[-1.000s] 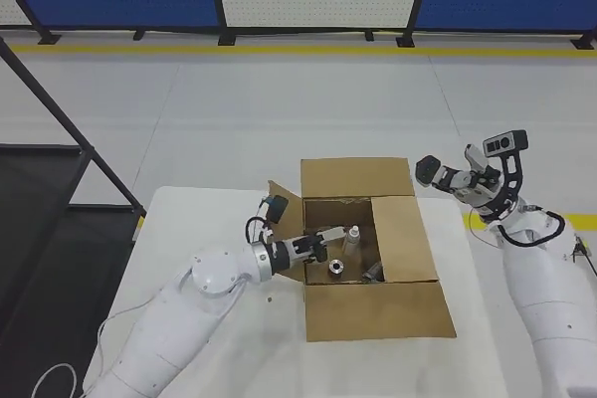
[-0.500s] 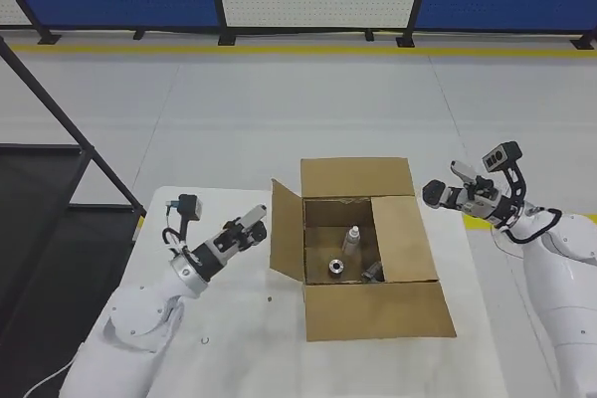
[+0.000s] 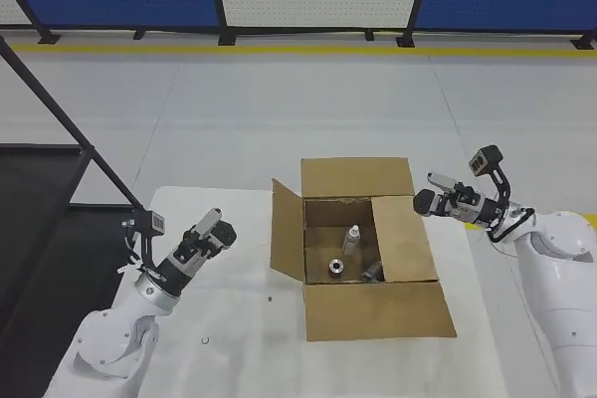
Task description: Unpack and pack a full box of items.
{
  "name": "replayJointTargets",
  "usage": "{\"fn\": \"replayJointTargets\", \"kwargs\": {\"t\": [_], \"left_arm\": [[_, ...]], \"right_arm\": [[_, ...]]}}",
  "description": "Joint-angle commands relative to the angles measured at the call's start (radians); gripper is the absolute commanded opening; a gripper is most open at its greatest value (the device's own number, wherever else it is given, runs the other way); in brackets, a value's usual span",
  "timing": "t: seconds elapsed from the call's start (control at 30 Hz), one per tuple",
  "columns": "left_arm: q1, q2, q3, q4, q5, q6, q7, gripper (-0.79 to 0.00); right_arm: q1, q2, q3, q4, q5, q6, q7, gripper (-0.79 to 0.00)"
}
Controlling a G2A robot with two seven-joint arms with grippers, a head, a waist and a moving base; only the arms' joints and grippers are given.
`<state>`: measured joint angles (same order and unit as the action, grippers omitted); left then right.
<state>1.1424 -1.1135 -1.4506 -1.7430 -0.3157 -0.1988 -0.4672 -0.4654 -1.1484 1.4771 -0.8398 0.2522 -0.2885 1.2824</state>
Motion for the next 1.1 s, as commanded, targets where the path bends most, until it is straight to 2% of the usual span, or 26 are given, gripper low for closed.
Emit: {"fn": "replayJointTargets", "kwargs": {"t": [0.0,0.17,0.4,0.6,0.8,1.07], "left_arm": [[0.008,0.0,-0.012,-0.002,-0.022,-0.008,0.002,0.0],[0.02,0.002,-0.043,-0.001,-0.064,-0.016,-0.027,0.0],[0.006,0.0,-0.026,-0.001,-0.062,-0.019,-0.053,0.0],[0.007,-0.001,-0.027,-0.007,-0.054,-0.027,-0.057,0.0],[0.017,0.0,-0.033,-0.01,-0.053,-0.022,-0.067,0.0],[0.003,-0.003,0.0,0.0,-0.043,-0.005,-0.092,0.0]], "right_arm": [[0.009,0.011,0.0,0.043,-0.061,-0.011,0.005,0.0],[0.041,0.035,0.022,0.153,-0.102,-0.068,0.015,0.0],[0.087,0.047,-0.018,0.272,-0.218,-0.076,-0.034,0.0],[0.116,0.031,-0.092,0.348,-0.279,-0.079,-0.068,0.0],[0.134,0.008,-0.137,0.389,-0.241,-0.111,-0.038,0.0],[0.15,-0.018,-0.181,0.402,-0.196,-0.145,-0.025,0.0]]}}
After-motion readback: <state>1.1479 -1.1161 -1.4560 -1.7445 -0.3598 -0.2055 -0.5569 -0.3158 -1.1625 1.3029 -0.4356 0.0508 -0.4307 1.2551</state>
